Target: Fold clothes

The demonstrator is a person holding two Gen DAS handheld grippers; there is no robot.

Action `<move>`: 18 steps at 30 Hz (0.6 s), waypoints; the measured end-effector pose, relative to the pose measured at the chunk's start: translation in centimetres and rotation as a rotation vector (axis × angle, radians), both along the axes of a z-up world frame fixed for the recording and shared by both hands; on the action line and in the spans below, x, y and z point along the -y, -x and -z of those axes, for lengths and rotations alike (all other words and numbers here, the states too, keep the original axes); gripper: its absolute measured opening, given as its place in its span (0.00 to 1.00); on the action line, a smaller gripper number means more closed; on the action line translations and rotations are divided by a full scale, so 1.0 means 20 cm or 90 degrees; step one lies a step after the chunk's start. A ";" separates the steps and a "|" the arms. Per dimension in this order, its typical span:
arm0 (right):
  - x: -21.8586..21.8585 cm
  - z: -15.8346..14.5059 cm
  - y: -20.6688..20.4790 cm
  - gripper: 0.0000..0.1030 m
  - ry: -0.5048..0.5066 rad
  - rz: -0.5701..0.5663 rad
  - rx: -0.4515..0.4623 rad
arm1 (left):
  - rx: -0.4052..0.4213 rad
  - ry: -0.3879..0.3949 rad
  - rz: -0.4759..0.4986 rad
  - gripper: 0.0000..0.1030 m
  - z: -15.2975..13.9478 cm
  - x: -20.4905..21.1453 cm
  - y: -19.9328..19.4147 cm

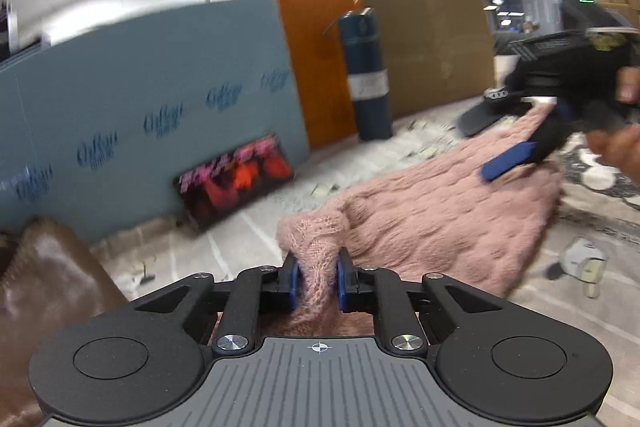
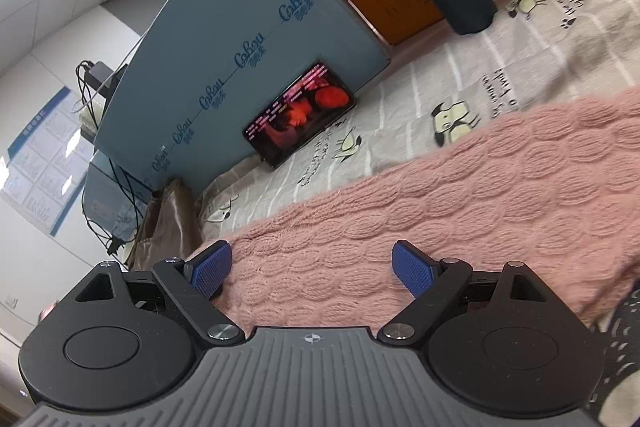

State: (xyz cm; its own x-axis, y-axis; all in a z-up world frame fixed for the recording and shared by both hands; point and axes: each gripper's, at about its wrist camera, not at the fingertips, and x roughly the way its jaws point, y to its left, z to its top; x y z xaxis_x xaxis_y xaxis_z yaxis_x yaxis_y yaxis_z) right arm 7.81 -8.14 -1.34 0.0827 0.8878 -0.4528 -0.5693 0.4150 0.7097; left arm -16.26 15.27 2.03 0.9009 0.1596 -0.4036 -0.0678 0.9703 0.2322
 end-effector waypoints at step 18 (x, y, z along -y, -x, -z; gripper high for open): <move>-0.02 -0.03 0.20 0.07 0.031 0.039 -0.011 | 0.062 -0.212 0.092 0.14 0.10 0.41 0.30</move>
